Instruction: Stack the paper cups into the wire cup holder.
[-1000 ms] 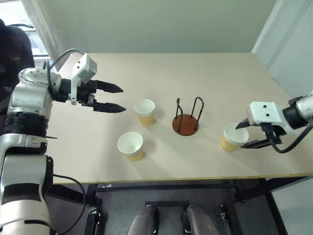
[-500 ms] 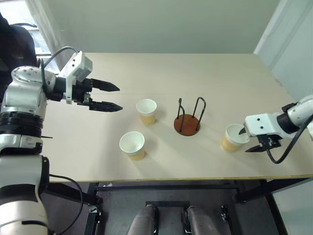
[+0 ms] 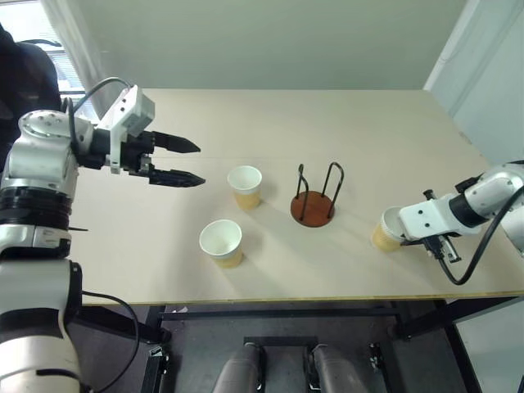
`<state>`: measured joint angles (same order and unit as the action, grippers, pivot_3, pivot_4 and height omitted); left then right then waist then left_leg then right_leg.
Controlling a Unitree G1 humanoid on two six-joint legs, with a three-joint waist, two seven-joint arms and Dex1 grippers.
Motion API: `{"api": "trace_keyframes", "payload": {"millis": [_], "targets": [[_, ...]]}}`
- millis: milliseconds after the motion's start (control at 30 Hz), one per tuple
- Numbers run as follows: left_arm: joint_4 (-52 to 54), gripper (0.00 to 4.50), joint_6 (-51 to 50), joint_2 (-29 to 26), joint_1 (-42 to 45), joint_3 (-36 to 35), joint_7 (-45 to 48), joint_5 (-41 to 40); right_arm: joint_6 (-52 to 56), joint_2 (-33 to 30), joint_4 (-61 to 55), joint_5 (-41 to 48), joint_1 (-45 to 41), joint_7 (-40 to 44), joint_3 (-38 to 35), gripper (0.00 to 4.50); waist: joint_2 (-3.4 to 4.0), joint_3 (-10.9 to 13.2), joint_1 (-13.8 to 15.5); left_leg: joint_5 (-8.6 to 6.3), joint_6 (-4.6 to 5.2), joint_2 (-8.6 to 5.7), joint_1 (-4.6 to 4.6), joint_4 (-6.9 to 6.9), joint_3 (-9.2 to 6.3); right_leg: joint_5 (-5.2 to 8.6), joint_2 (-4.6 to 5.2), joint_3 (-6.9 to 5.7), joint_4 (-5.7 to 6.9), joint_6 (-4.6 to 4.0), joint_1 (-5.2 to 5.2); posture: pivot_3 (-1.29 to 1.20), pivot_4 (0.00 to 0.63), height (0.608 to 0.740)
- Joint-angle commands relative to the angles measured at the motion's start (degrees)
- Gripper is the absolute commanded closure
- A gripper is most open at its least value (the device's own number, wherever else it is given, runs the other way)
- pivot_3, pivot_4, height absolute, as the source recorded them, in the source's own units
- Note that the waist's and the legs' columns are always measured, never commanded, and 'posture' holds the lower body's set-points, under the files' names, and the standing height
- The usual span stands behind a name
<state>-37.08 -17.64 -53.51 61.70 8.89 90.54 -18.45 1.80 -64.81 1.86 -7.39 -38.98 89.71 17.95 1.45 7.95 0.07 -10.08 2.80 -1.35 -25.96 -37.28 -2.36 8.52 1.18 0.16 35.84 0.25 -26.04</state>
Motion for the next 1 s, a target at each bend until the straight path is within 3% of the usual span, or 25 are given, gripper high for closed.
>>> {"api": "trace_keyframes", "payload": {"millis": [33, 333, 733, 1000], "targets": [[1.48, 0.0, 0.79, -1.22, 0.24, -1.61, 1.96, -0.57, -0.7, 0.25, 0.93, -0.76, -3.85, 1.3, -0.6, 4.48, 0.0, 0.0, -0.01, 0.0, 0.0, 0.0, -0.01, 0.0, 0.0, -0.01, 0.0, 0.0, 0.0, 0.0, 0.0, 0.0, 0.15, 0.74], [1.25, 0.0, 1.35, -1.16, -0.21, -1.12, 1.96, -0.71, 3.17, 3.73, 6.4, 0.01, -15.89, 2.16, -1.77, 4.48, 0.01, 0.0, -0.05, 0.0, 0.0, 0.0, -0.02, 0.0, -0.01, -0.02, 0.0, 0.0, 0.0, -0.04, -0.05, 0.0, 0.15, 0.74], [5.45, 0.0, 1.69, -2.65, -2.54, 3.12, 1.96, -7.32, 6.71, 5.65, 11.72, 0.73, -30.64, 2.09, -3.09, 4.48, 0.0, 0.01, -0.1, -0.11, -0.09, 0.0, -0.07, 0.03, -0.01, 0.04, 0.01, -0.02, 0.0, -0.16, -0.16, 0.0, 0.15, 0.74], [3.71, 0.0, 2.48, -2.13, -0.75, 5.1, 1.96, -7.84, 13.81, 9.75, 6.39, 6.36, -34.91, 2.79, -2.19, 4.48, 0.0, 0.01, -0.22, -0.13, -0.14, 0.02, -0.06, 0.08, -0.03, 0.11, 0.0, -0.05, 0.03, -0.28, -0.21, 0.0, 0.15, 0.74]]}}
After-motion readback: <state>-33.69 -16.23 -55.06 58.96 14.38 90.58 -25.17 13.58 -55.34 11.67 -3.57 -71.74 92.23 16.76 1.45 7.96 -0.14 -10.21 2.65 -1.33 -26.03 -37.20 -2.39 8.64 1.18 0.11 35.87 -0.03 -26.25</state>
